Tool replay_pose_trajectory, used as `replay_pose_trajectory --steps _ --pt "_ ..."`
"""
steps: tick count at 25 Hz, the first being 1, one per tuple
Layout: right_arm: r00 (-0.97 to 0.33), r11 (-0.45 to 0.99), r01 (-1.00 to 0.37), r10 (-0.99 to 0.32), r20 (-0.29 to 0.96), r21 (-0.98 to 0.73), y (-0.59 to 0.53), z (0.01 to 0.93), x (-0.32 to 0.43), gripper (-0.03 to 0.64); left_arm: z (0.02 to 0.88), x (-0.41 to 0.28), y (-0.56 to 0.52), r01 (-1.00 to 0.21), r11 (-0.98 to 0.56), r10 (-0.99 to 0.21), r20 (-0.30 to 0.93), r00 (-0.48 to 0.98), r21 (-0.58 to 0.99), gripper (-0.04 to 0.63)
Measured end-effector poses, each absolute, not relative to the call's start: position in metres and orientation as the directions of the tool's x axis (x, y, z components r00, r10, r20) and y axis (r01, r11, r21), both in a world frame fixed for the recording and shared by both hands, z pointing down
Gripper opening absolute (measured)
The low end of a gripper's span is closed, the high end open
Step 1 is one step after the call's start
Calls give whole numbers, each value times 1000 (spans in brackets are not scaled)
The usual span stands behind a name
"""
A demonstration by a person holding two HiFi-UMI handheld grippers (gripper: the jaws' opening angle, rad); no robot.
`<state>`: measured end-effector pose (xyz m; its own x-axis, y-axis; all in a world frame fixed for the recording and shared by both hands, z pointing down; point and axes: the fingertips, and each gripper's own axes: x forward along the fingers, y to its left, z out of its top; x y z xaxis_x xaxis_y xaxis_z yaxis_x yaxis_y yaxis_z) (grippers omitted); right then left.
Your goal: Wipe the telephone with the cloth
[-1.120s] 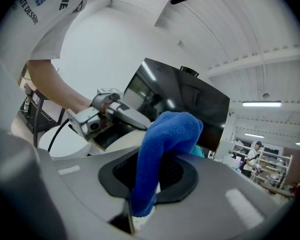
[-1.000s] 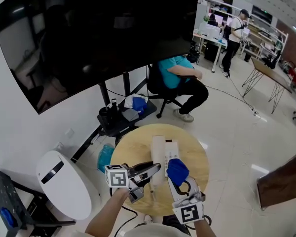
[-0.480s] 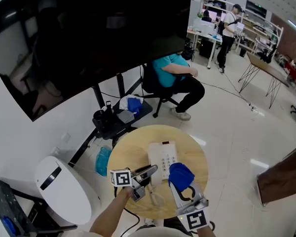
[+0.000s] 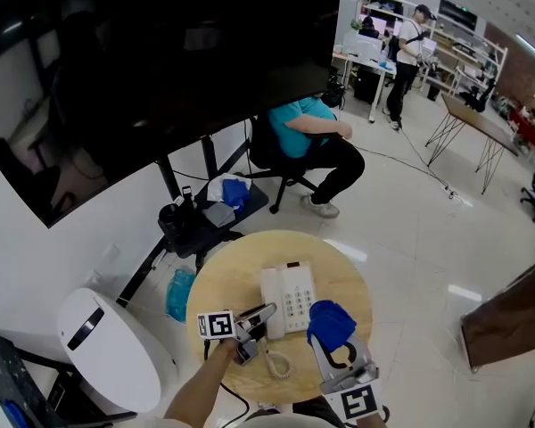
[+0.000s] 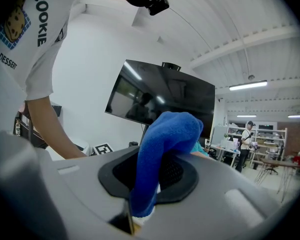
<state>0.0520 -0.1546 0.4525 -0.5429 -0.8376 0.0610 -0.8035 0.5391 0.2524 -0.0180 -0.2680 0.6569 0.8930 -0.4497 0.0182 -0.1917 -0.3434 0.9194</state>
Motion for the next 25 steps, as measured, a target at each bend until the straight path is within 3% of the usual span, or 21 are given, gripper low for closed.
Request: replay_pose_trajectory --steps 14,25 --pt "-541 547 -798 -835 98 254 -165 460 52 61 682 -14 -284 -154 -269 -453 16 892 951 81" --pt "-564 574 -776 -817 120 260 -162 468 40 61 689 -22 -285 -272 -244 -464 134 876 931 109"
